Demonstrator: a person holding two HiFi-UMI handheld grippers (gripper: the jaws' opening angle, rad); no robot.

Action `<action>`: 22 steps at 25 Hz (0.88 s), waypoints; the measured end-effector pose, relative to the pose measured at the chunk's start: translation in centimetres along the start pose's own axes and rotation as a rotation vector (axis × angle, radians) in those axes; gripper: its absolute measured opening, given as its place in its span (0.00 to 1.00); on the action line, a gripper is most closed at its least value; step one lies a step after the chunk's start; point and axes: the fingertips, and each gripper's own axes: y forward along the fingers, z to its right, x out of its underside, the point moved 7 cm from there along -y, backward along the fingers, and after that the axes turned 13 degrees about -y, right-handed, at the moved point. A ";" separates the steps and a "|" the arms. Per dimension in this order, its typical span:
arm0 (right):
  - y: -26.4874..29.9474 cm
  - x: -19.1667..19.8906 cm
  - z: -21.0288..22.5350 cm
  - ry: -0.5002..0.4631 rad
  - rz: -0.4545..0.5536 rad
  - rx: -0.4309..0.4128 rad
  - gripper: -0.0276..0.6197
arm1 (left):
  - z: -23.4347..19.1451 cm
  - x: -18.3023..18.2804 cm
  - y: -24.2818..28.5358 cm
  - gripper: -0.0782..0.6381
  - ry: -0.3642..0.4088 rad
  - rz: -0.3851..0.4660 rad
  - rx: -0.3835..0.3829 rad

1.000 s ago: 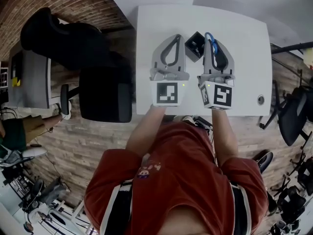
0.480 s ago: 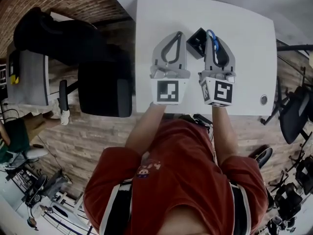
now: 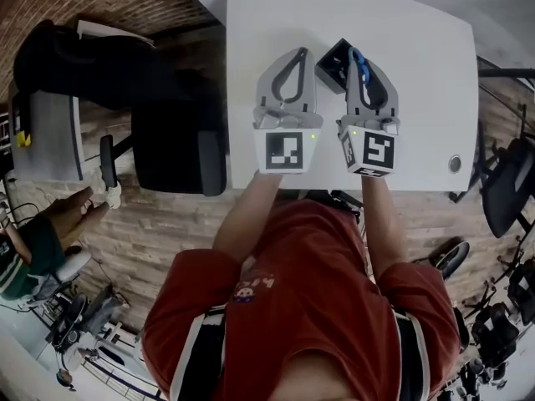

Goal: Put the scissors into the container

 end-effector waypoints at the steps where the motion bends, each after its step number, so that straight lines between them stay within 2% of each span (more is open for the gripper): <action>1: 0.1 0.3 -0.1 -0.001 -0.009 -0.004 0.12 | 0.0 0.1 0.1 0.13 0.009 -0.001 0.003; 5: 0.3 1.2 -0.1 -0.001 -0.035 -0.005 0.12 | 0.1 0.6 0.1 0.13 0.033 -0.017 0.011; 16: 0.8 3.3 -0.6 0.022 -0.108 -0.014 0.12 | 0.1 2.0 0.1 0.13 0.003 -0.041 0.000; 22: 1.1 3.6 -0.6 0.022 -0.094 -0.022 0.12 | 0.4 2.3 0.0 0.13 0.001 -0.038 0.002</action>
